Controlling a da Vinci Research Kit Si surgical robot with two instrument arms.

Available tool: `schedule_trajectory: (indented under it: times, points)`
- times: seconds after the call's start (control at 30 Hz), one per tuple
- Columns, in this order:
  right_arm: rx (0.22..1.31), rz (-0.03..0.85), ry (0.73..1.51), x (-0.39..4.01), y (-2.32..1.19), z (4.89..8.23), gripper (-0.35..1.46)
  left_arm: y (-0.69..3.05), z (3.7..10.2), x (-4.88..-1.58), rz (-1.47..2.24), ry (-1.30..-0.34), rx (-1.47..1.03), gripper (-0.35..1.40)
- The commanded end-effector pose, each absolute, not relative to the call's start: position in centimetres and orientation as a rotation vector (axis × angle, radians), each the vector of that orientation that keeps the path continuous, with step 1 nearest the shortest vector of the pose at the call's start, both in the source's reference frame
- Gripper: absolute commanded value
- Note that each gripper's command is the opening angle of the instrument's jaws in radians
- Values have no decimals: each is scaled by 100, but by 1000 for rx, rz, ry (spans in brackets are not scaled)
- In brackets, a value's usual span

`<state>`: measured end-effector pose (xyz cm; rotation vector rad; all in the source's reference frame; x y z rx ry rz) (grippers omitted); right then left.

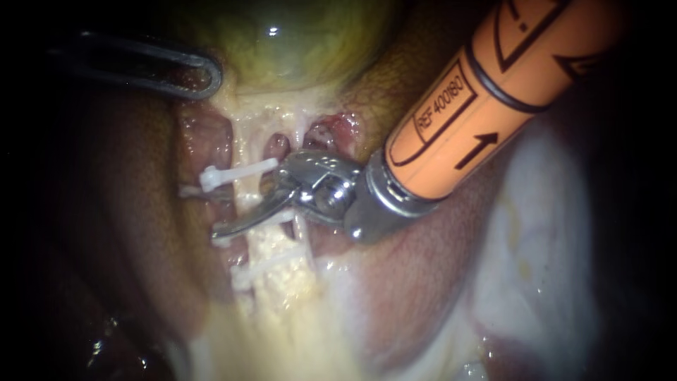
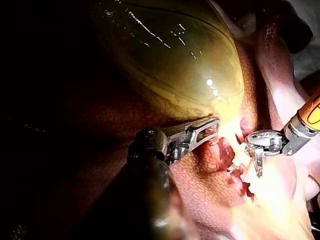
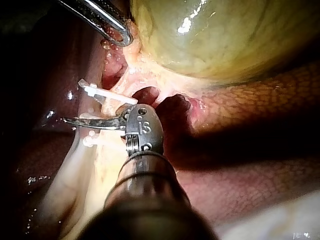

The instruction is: Go to the cutting position left tube

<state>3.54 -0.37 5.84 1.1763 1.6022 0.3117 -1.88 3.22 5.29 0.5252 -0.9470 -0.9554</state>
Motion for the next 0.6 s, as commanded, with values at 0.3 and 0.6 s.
schedule_trajectory:
  times: [0.3,0.6]
  points:
    - [1186,303,1605,361,-42,575,92,322,529,-188,-956,-947,526,-35]
    - [1187,303,1605,360,-39,575,94,322,529,-188,-956,-947,526,-35]
